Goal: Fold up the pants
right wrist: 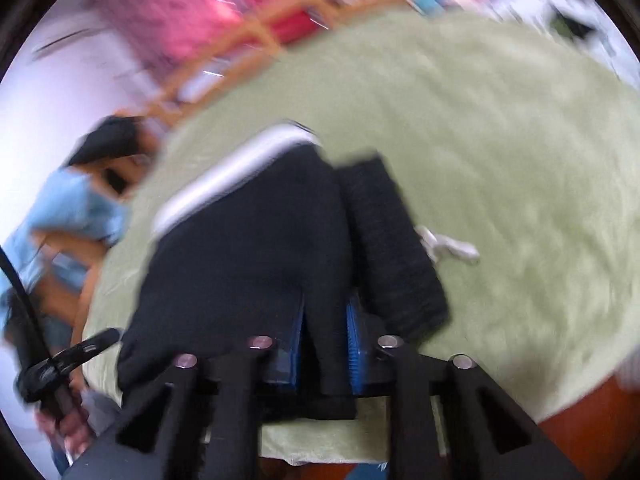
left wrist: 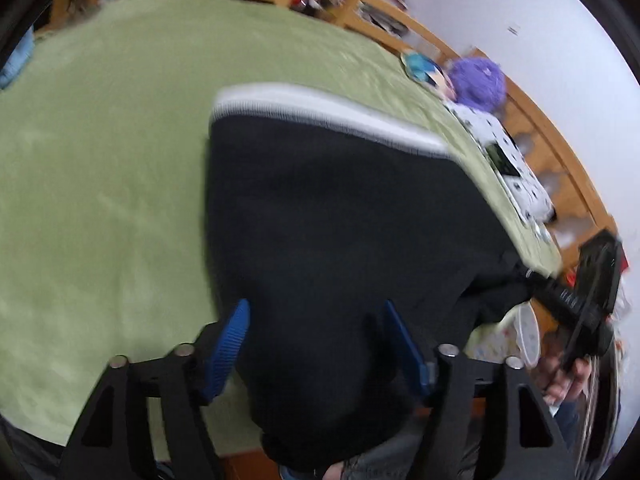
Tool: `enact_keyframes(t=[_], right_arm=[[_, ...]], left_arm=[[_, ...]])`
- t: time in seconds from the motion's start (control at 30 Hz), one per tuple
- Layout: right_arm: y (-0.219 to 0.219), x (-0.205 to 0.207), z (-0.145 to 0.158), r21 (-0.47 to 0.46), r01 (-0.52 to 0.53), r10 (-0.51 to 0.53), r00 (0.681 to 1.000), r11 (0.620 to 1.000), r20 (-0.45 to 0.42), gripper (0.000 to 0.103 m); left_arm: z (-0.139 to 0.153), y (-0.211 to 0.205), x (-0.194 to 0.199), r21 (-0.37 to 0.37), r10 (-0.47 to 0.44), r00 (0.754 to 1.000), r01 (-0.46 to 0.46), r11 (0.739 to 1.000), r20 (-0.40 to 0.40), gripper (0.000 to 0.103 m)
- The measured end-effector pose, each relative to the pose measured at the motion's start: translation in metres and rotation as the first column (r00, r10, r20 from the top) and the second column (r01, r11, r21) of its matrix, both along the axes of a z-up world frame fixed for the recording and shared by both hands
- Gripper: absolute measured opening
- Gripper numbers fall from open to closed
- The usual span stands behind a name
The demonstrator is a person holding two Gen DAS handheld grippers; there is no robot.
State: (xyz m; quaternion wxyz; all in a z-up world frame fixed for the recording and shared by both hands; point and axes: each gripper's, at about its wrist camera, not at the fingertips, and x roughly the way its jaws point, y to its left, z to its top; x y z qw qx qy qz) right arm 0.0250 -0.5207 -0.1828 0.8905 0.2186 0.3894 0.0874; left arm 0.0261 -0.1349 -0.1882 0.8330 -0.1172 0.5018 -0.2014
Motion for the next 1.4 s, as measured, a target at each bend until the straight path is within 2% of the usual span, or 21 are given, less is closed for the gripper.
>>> enact_keyframes(t=[0.03, 0.1, 0.13, 0.2, 0.27, 0.3, 0.37, 0.43, 0.5, 0.6, 0.67, 0.73, 0.77, 0.8, 0.9, 0.93, 1.0, 1.1, 1.17, 1.3, 1.4], right_arm=[[-0.002, -0.005, -0.002, 0.007, 0.011, -0.011, 1.000, 1.000, -0.007, 0.017], [-0.002, -0.007, -0.025, -0.041, 0.033, -0.037, 0.993, 0.999, -0.108, 0.016], [-0.002, -0.007, -0.038, -0.065, 0.041, -0.051, 0.986, 0.997, -0.160, 0.016], [-0.001, -0.007, -0.050, -0.078, 0.042, -0.057, 0.979, 0.996, -0.194, 0.018], [-0.002, -0.009, -0.040, -0.086, 0.032, -0.046, 0.985, 0.996, -0.166, 0.023], [-0.003, -0.009, -0.033, -0.091, 0.033, -0.047, 0.986, 0.995, -0.160, 0.028], [-0.008, -0.012, -0.013, -0.114, 0.042, -0.055, 0.993, 0.993, -0.108, 0.031], [-0.011, -0.004, 0.006, -0.147, 0.043, -0.051, 0.998, 0.988, -0.046, 0.055], [-0.010, 0.014, 0.012, -0.167, 0.033, -0.037, 0.999, 0.985, -0.025, 0.058], [-0.011, 0.054, 0.006, -0.144, -0.007, -0.002, 0.998, 0.990, -0.060, 0.058], [-0.008, 0.076, -0.007, -0.116, -0.056, 0.045, 0.995, 0.992, -0.093, 0.054], [0.004, 0.092, -0.020, -0.130, -0.095, 0.076, 0.987, 0.987, -0.139, 0.024], [0.007, 0.093, -0.017, -0.161, -0.093, 0.075, 0.990, 0.983, -0.119, 0.021], [0.011, 0.089, -0.009, -0.185, -0.114, 0.104, 0.992, 0.976, -0.065, 0.009], [-0.012, 0.076, 0.016, -0.056, -0.074, 0.076, 0.997, 0.996, 0.030, 0.009], [-0.024, 0.073, 0.024, -0.056, -0.051, 0.054, 0.998, 0.997, 0.042, 0.009], [-0.037, 0.070, 0.023, -0.115, 0.007, -0.001, 0.999, 0.993, 0.054, 0.010], [-0.052, 0.085, -0.019, -0.117, 0.047, -0.058, 0.994, 0.992, -0.095, 0.022], [-0.057, 0.077, -0.028, -0.109, 0.042, -0.054, 0.992, 0.993, -0.113, 0.025], [-0.063, 0.046, -0.017, -0.116, 0.039, -0.052, 0.992, 0.992, -0.114, 0.066], [-0.051, 0.035, -0.037, -0.045, -0.002, -0.007, 0.983, 0.999, -0.182, 0.066]], left_arm=[[-0.007, -0.001, -0.004, 0.011, 0.004, 1.000, -0.004, 1.000, 0.000, 0.070], [-0.021, -0.003, -0.011, 0.001, -0.010, 1.000, 0.010, 1.000, -0.027, 0.070], [-0.023, -0.005, -0.013, -0.006, -0.018, 0.999, 0.018, 1.000, -0.033, 0.071], [-0.021, -0.009, -0.015, 0.020, -0.038, 0.999, 0.038, 0.999, -0.020, 0.073], [-0.015, -0.008, -0.012, 0.031, -0.043, 0.999, 0.044, 0.999, -0.029, 0.073], [-0.011, -0.004, -0.011, 0.015, -0.039, 0.999, 0.040, 0.999, -0.032, 0.073], [-0.007, 0.005, -0.009, -0.027, -0.041, 0.999, 0.040, 0.999, -0.036, 0.073], [-0.006, 0.011, -0.007, -0.042, -0.040, 0.998, 0.038, 0.998, -0.041, 0.073], [-0.010, 0.015, -0.005, -0.021, -0.030, 0.998, 0.029, 0.999, -0.053, 0.073], [-0.017, 0.023, -0.001, -0.026, -0.016, 0.996, 0.014, 1.000, -0.093, 0.073], [-0.016, 0.026, -0.001, -0.034, -0.012, 0.995, 0.009, 0.999, -0.100, 0.073], [-0.014, 0.033, -0.001, -0.022, -0.005, 0.996, 0.003, 1.000, -0.091, 0.073], [-0.013, 0.034, 0.001, -0.018, 0.001, 0.996, -0.002, 1.000, -0.086, 0.073], [-0.012, 0.035, 0.003, -0.017, 0.009, 0.996, -0.010, 1.000, -0.084, 0.073], [-0.008, 0.038, 0.007, -0.038, 0.009, 0.997, -0.012, 0.999, -0.070, 0.073], [-0.007, 0.037, 0.009, -0.042, 0.003, 0.998, -0.005, 0.999, -0.064, 0.073], [-0.007, 0.033, 0.013, -0.039, -0.010, 0.999, 0.008, 0.999, -0.046, 0.073], [-0.016, 0.025, 0.026, -0.020, 0.002, 0.998, -0.003, 1.000, -0.062, 0.073], [-0.021, 0.021, 0.035, -0.045, 0.011, 0.997, -0.014, 0.999, -0.077, 0.073], [-0.028, 0.014, 0.057, -0.111, 0.019, 0.997, -0.027, 0.993, -0.080, 0.072], [-0.043, 0.008, 0.072, -0.143, 0.023, 0.991, -0.042, 0.989, -0.133, 0.072]])
